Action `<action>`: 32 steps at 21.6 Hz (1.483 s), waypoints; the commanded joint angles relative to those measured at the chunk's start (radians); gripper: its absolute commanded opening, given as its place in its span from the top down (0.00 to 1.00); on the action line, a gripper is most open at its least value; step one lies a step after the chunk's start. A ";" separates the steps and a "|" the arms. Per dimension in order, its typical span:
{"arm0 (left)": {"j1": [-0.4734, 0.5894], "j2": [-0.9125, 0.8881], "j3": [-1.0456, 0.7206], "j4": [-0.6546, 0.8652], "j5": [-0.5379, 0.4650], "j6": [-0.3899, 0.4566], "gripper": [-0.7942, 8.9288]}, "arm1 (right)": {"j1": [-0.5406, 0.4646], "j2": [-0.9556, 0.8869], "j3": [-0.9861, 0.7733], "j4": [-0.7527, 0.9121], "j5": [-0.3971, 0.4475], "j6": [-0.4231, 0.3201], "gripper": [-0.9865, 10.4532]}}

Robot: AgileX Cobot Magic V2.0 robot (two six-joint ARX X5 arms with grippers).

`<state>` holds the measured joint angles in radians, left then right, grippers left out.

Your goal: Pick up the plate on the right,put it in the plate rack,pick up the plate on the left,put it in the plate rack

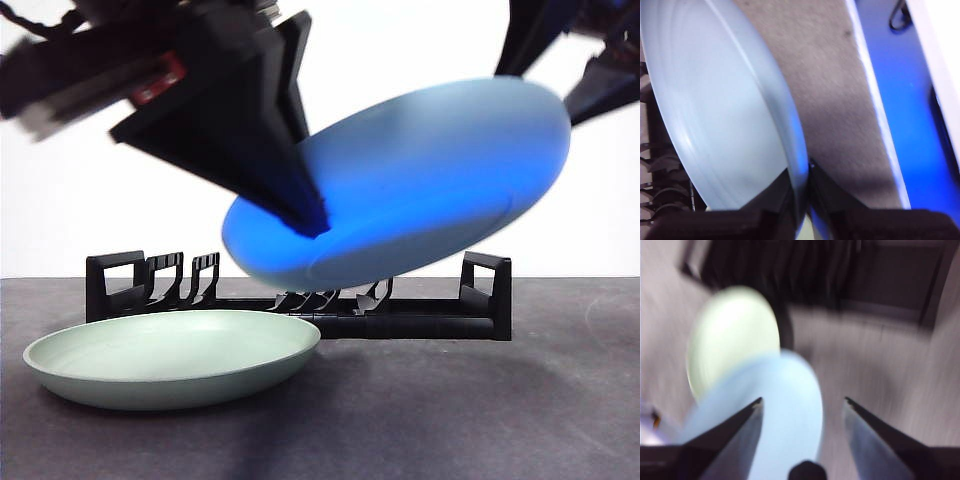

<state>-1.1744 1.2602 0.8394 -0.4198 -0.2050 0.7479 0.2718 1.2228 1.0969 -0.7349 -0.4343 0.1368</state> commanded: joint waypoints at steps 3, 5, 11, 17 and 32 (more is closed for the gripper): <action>0.003 0.000 0.016 0.074 -0.030 -0.142 0.93 | -0.018 -0.091 0.008 0.159 0.085 0.052 0.66; 0.006 0.000 0.053 0.085 -0.087 -0.219 0.93 | -0.018 -0.135 0.008 0.219 0.161 0.058 0.67; 0.074 0.000 0.217 0.086 -0.101 -0.410 0.93 | -0.018 -0.241 0.008 0.343 0.364 0.076 0.67; 0.264 -0.007 0.308 0.097 0.089 -0.532 0.93 | -0.018 -0.288 0.008 0.362 0.449 0.074 0.67; 0.917 0.011 0.309 0.217 0.836 -0.792 0.93 | -0.018 -0.283 0.008 0.352 0.468 0.082 0.67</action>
<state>-0.2779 1.2594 1.1473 -0.2108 0.5968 -0.0113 0.2543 0.9348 1.1027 -0.3904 0.0303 0.2050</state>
